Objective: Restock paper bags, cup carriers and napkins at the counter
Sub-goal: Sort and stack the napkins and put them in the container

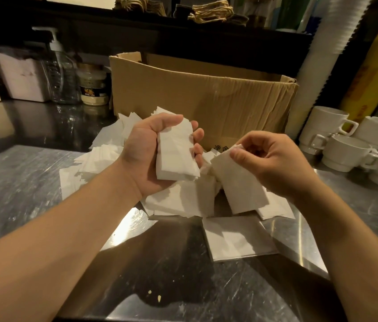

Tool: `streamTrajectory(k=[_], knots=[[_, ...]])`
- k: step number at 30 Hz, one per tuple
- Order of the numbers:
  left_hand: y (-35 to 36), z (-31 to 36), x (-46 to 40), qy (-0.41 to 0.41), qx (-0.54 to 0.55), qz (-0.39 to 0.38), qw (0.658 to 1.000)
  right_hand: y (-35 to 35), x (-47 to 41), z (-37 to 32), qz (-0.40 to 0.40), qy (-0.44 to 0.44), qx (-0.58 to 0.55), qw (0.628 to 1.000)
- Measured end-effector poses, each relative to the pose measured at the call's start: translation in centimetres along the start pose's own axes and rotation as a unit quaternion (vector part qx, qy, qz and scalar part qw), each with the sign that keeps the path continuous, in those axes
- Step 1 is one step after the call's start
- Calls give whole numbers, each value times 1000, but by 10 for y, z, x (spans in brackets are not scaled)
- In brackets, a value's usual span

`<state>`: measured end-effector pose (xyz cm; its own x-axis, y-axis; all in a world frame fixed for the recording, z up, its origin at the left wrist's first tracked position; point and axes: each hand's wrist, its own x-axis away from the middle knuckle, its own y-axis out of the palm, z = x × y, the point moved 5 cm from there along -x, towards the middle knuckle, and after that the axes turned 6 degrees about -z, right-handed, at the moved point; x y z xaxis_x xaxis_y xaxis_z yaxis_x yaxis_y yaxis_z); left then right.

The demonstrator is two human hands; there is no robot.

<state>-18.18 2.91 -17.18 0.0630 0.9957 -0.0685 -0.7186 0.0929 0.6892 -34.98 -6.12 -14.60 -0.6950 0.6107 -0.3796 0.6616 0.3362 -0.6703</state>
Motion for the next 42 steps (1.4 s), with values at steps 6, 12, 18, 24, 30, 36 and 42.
streamTrajectory(k=[6,12,18,24,30,36,42], knots=[[0,1,1,4,-3,4,1000,-6,0,5,5,54,-253,966],[-1,1,1,1,2,5,1000,-2,-1,9,-53,85,-377,921],[-1,1,0,1,9,2,1000,12,-8,25,-27,103,-2,994],[-1,1,0,-1,2,6,1000,3,-8,26,24,73,-1,997],[0,1,0,0,1,4,1000,-1,-7,21,37,59,-51,996],[-1,1,-1,0,-5,2,1000,-3,-8,25,52,67,-26,996],[-1,0,0,1,-9,5,1000,-5,-8,25,73,59,-5,996]])
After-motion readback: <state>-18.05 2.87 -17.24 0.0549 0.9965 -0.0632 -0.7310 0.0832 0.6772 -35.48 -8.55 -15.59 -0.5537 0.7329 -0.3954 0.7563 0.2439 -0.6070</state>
